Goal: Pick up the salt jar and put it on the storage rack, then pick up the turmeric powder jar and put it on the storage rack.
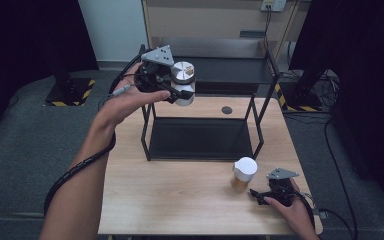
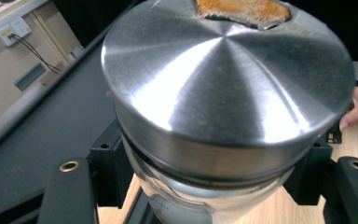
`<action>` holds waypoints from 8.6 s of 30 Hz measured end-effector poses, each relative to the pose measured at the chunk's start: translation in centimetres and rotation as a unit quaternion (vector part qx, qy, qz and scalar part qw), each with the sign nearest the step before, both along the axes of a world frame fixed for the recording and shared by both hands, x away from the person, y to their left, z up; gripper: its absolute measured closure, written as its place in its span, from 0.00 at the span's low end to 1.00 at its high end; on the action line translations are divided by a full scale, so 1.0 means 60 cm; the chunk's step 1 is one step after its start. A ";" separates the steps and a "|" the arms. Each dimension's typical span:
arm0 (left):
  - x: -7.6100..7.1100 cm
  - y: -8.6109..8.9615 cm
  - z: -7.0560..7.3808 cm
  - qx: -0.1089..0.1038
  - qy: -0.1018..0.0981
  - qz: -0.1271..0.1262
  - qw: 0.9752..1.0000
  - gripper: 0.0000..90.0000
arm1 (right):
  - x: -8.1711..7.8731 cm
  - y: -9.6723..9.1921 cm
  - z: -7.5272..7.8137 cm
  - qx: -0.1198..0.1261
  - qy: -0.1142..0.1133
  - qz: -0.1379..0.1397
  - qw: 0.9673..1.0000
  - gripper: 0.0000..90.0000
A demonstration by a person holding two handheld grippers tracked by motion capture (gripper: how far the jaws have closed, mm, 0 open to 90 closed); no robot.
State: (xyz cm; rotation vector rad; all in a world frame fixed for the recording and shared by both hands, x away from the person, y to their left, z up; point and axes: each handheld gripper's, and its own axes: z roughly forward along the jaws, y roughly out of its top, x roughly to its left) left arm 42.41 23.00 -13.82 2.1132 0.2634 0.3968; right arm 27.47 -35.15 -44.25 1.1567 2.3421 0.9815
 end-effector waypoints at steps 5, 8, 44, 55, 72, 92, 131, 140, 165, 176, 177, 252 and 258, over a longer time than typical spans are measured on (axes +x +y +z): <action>0.002 -0.009 0.018 -0.002 -0.007 0.019 1.000 0.33 | 0.000 0.000 0.000 0.000 0.000 0.000 1.000 0.01; 0.005 -0.012 0.027 -0.007 -0.008 0.034 0.999 0.33 | 0.000 0.000 0.000 0.000 0.000 0.000 1.000 0.01; 0.060 -0.094 0.012 -0.032 0.034 0.212 0.976 0.33 | 0.001 -0.001 0.000 0.001 0.001 0.001 1.000 0.01; 0.082 -0.091 0.009 -0.039 0.068 0.218 0.973 0.33 | 0.001 -0.003 0.000 0.001 0.001 0.003 1.000 0.02; 0.065 -0.074 0.011 -0.049 0.067 0.225 0.971 0.15 | 0.001 -0.003 0.001 0.001 0.002 0.003 1.000 0.02; -0.020 -0.042 0.008 -0.012 0.036 0.083 0.996 0.10 | 0.001 -0.002 0.000 0.002 0.001 0.003 1.000 0.02; -0.061 -0.026 -0.301 -0.010 0.072 -0.020 0.997 0.04 | 0.001 -0.003 0.000 0.002 0.002 0.004 1.000 0.02; -0.078 -0.031 -0.392 0.003 0.114 -0.017 0.993 0.04 | 0.001 -0.003 0.000 0.002 0.002 0.004 1.000 0.02; -0.171 -0.031 -0.494 0.041 0.140 0.056 0.988 0.04 | 0.001 -0.003 0.000 0.002 0.002 0.004 1.000 0.02; -0.178 -0.025 -0.506 0.065 0.144 0.068 0.985 0.03 | 0.001 -0.003 0.000 0.002 0.002 0.004 1.000 0.02; -0.179 -0.026 -0.506 0.068 0.142 0.069 0.985 0.03 | 0.001 -0.003 0.000 0.002 0.002 0.004 1.000 0.02; -0.184 -0.025 -0.512 0.067 0.134 0.064 0.987 0.00 | -0.014 -0.030 0.025 0.021 -0.013 0.079 0.997 0.07; -0.184 -0.025 -0.512 0.066 0.134 0.064 0.987 0.00 | -0.014 -0.023 0.022 0.025 -0.021 0.096 0.995 0.07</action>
